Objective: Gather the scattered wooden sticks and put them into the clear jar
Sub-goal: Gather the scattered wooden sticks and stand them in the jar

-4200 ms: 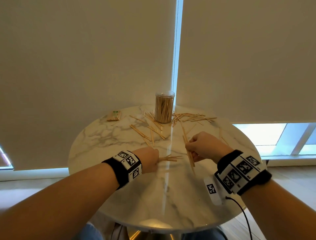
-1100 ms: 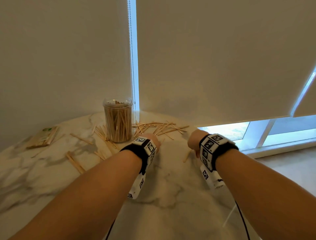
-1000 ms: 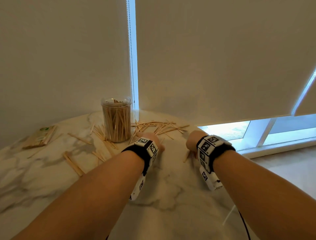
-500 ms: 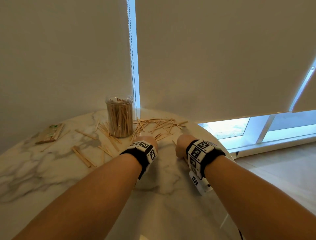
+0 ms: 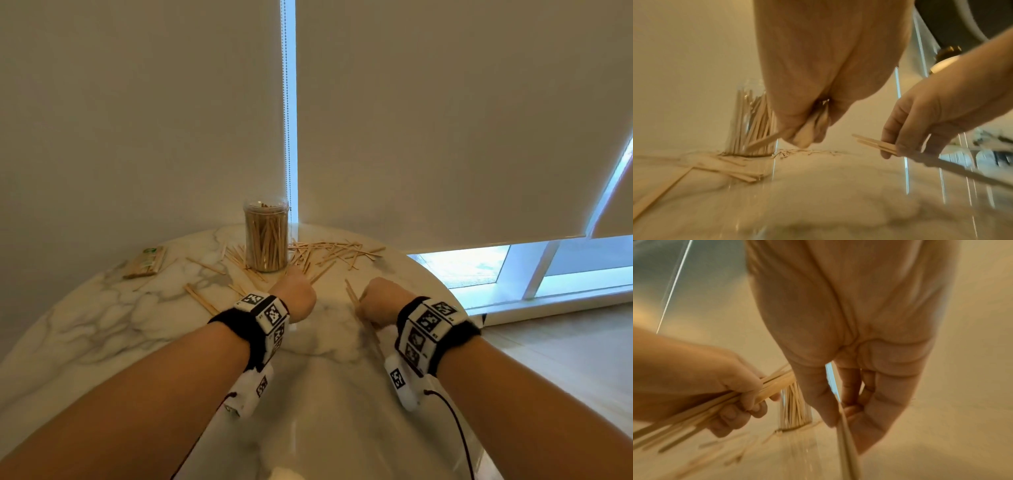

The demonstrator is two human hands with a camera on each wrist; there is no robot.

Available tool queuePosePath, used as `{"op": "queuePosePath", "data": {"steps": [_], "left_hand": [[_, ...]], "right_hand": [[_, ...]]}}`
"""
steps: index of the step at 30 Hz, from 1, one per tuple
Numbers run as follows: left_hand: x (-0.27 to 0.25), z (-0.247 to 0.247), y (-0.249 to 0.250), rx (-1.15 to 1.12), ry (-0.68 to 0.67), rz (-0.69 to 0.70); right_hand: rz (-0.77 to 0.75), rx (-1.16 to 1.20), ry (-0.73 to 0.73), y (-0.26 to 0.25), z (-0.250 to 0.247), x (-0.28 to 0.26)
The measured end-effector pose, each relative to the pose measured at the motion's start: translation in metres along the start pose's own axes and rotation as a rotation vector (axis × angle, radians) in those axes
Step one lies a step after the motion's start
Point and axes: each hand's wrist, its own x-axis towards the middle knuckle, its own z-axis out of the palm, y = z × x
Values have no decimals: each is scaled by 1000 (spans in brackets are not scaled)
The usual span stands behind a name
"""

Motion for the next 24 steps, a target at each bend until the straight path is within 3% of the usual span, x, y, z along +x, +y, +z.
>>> {"op": "queuePosePath", "data": {"steps": [4, 8, 14, 19, 22, 24], "left_hand": [[-21, -18, -9, -281, 35, 93], [-46, -26, -16, -525, 4, 93], [-80, -40, -18, -780, -59, 184], [-96, -49, -42, -683, 47, 232], [-110, -54, -49, -601, 2, 254], [-117, -55, -50, -461, -38, 251]], "right_hand": [[-154, 520, 52, -8, -6, -16], [-324, 744, 23, -26, -4, -35], [-534, 658, -3, -60, 3, -61], [-613, 566, 100, -77, -4, -75], [-529, 726, 166, -87, -12, -76], [-532, 692, 190, -95, -13, -81]]}}
